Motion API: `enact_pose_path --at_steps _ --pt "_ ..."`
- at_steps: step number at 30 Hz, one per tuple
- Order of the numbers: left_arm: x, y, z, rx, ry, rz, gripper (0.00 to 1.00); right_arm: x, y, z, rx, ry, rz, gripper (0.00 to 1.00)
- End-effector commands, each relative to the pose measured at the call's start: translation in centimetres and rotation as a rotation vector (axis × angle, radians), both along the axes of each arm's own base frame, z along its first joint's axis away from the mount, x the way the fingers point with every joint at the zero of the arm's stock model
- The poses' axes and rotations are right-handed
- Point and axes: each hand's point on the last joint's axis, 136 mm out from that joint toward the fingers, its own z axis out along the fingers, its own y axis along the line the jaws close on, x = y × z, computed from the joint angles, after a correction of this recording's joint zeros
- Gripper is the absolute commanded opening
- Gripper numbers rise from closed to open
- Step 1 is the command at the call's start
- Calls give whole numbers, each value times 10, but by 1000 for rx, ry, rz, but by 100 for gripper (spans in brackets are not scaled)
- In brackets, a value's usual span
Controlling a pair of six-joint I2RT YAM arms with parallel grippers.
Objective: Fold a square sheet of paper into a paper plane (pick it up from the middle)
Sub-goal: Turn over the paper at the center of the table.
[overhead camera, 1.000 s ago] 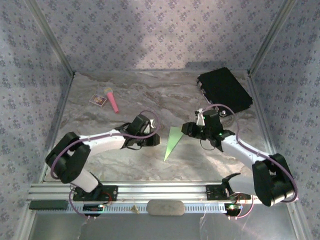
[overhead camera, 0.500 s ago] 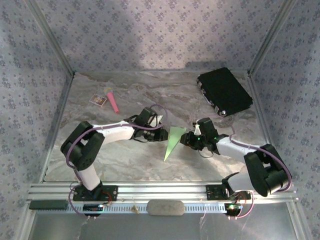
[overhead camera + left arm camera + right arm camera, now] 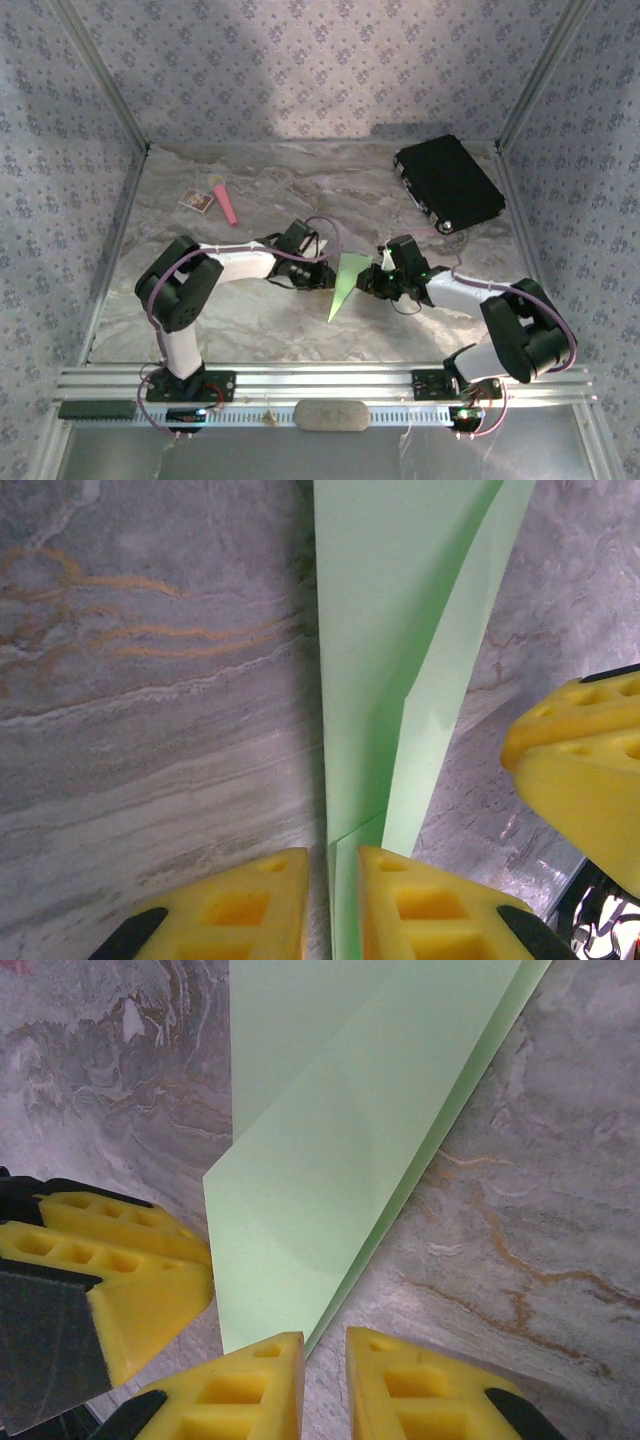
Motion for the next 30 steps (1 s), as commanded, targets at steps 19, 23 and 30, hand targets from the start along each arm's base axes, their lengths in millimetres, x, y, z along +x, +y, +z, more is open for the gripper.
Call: enact_pose_path --at_steps 19,23,30 --pt "-17 -17 0 -76 56 -63 22 -14 16 -11 18 67 65 12" --pt "-18 -17 1 -83 55 -60 22 -15 13 -14 -1 88 48 12" --pt "-22 -18 -2 -83 66 -68 23 -19 12 -16 -8 110 49 11"
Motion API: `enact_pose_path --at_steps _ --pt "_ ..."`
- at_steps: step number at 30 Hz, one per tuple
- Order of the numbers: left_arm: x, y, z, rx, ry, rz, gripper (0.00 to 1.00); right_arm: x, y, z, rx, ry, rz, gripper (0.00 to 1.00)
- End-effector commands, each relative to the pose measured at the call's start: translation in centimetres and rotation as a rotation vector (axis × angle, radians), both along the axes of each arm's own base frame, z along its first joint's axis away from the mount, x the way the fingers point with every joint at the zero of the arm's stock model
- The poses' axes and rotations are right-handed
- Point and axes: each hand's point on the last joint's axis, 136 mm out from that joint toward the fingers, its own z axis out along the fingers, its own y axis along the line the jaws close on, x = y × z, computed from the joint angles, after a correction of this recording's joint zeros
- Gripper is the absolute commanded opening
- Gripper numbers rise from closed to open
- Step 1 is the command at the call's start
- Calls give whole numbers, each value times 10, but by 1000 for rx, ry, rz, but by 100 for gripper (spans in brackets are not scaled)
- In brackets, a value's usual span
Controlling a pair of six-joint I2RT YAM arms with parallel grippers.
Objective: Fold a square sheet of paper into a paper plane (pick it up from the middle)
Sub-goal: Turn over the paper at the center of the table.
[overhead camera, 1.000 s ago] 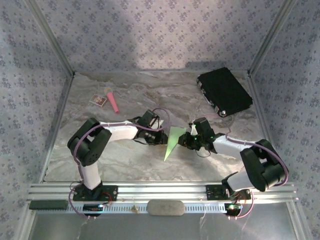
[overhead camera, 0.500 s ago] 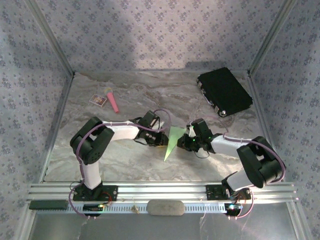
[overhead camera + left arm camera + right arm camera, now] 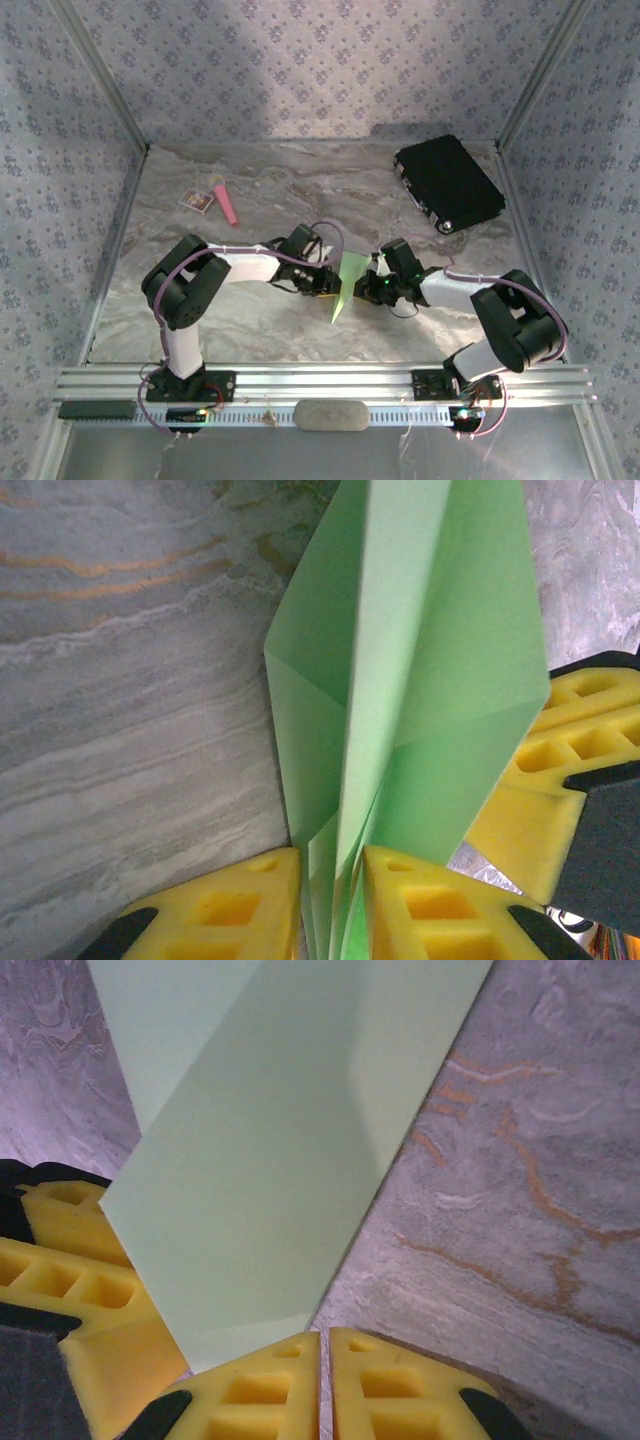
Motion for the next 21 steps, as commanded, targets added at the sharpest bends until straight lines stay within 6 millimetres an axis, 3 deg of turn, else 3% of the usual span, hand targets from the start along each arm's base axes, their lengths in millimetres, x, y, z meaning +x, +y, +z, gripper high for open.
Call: enact_pose_path --at_steps 1,18,21 --pt "-8 -5 1 -25 16 -23 23 -3 2 -1 -6 34 3 11" --pt "-13 -13 4 -49 19 -63 22 -5 5 -3 16 37 17 11" --pt "-14 -14 5 -40 16 -79 18 -3 6 1 21 26 18 11"
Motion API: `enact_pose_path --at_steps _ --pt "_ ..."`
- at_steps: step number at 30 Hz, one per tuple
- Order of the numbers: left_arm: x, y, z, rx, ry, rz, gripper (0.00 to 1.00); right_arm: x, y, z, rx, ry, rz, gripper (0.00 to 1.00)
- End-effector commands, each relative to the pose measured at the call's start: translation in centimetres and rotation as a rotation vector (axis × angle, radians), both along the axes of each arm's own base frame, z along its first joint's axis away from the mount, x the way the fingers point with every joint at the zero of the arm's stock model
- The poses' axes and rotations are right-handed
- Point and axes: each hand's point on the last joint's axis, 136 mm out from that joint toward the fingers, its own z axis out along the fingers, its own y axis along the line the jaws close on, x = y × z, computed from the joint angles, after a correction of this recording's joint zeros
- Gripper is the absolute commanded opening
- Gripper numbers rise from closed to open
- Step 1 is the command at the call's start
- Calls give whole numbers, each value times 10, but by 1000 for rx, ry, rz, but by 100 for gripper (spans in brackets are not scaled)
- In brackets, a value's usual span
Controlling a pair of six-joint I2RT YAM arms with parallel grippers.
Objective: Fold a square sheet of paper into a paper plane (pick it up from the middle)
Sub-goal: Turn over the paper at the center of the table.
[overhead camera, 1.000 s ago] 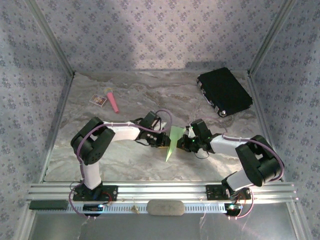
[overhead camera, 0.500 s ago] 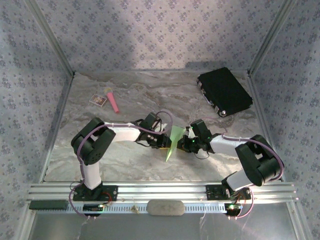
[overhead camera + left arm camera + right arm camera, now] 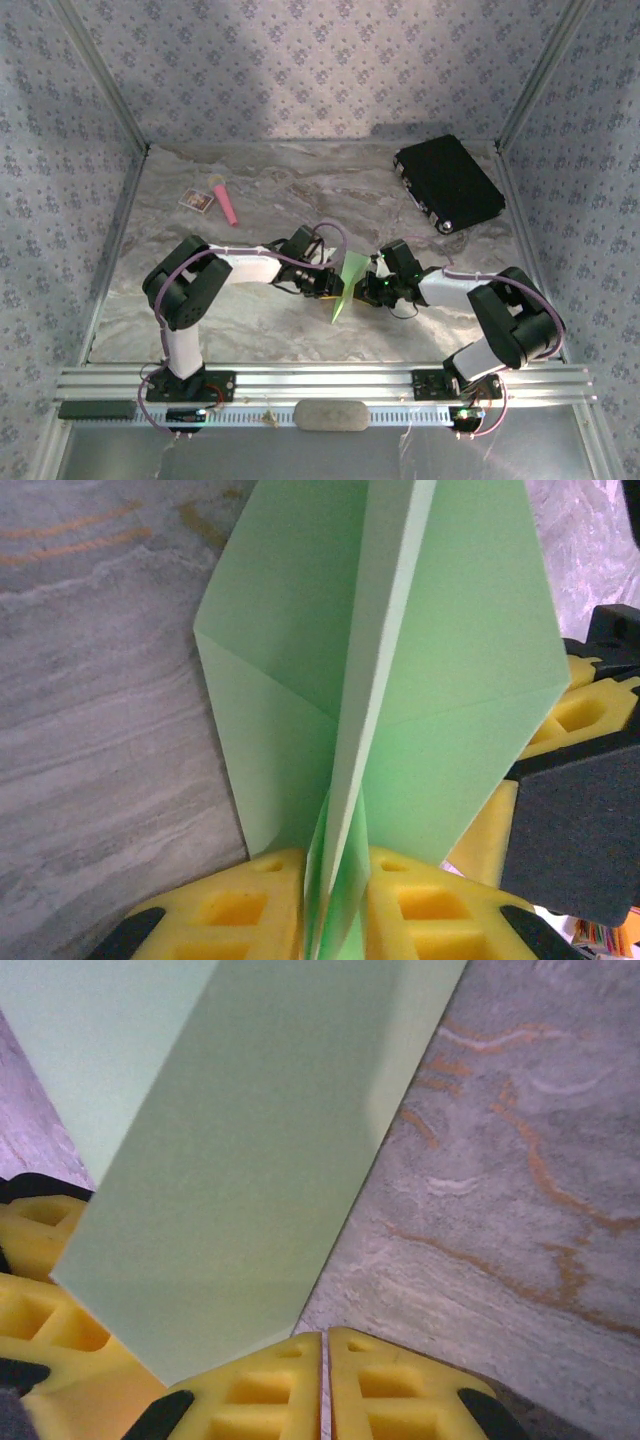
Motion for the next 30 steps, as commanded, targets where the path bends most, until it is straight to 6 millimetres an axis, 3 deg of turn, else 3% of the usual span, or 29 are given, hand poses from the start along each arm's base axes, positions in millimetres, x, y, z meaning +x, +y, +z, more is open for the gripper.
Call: enact_pose_path --at_steps 1,5,10,16,23,30 --pt "-5 -6 3 -8 -3 -50 17 2 4 8 15 -8 3 11" --pt "-4 -4 9 16 -51 -51 9 4 0 12 6 -26 -10 10" --pt "6 5 31 54 -172 16 5 7 -10 20 -17 -55 -45 10" --pt "26 47 45 276 -350 176 5 12 -20 25 -52 -80 -101 10" --pt "32 90 40 542 -417 288 4 16 -20 29 -59 -91 -120 10" --pt "31 96 30 617 -392 280 5 16 -18 25 -68 -76 -117 11"
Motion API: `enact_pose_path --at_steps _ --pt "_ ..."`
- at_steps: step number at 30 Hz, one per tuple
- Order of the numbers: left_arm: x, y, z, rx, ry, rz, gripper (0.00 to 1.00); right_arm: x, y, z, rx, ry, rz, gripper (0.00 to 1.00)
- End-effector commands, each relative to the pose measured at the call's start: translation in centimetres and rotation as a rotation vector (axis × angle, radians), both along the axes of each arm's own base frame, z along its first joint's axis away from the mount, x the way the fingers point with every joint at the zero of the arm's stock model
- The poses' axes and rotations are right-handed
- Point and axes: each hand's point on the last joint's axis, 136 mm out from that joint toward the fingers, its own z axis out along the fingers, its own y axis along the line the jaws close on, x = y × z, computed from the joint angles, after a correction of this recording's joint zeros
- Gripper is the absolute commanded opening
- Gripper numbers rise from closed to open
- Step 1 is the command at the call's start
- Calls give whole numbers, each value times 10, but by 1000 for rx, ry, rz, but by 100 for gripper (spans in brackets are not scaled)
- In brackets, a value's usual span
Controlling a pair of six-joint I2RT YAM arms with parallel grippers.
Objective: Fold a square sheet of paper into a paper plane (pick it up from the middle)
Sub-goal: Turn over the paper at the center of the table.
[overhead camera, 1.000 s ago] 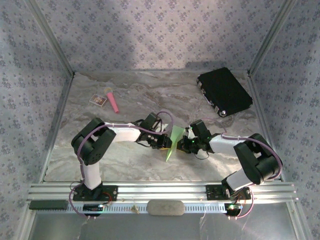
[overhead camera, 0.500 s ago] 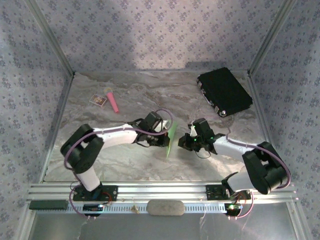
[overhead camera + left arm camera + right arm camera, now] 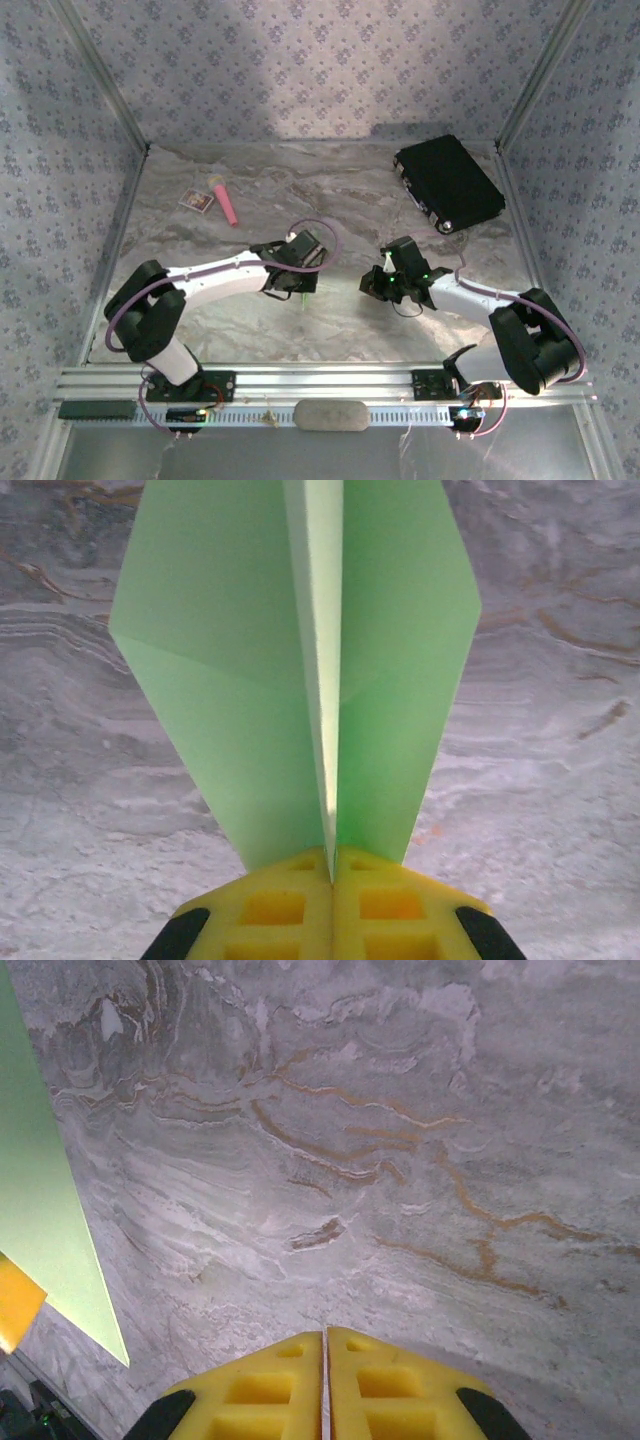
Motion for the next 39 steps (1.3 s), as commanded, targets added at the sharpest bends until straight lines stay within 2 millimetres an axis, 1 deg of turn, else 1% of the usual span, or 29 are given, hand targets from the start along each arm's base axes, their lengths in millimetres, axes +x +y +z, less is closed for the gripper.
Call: enact_pose_path --at_steps 1,9,18,24,34,39 --pt "3 5 -2 63 10 26 5 3 1 1 -14 14 -15 11" --pt "0 3 -12 63 50 35 7 3 1 4 -10 6 -11 16" --pt "-2 4 -21 82 81 49 7 0 -1 0 -22 15 -6 17" --pt "-2 4 -23 86 88 50 8 -1 -1 -2 -26 17 -6 17" --pt "-1 2 -27 92 99 58 12 -2 4 -5 -19 20 16 18" --pt "0 4 -28 99 98 64 14 0 7 -2 -6 0 19 18"
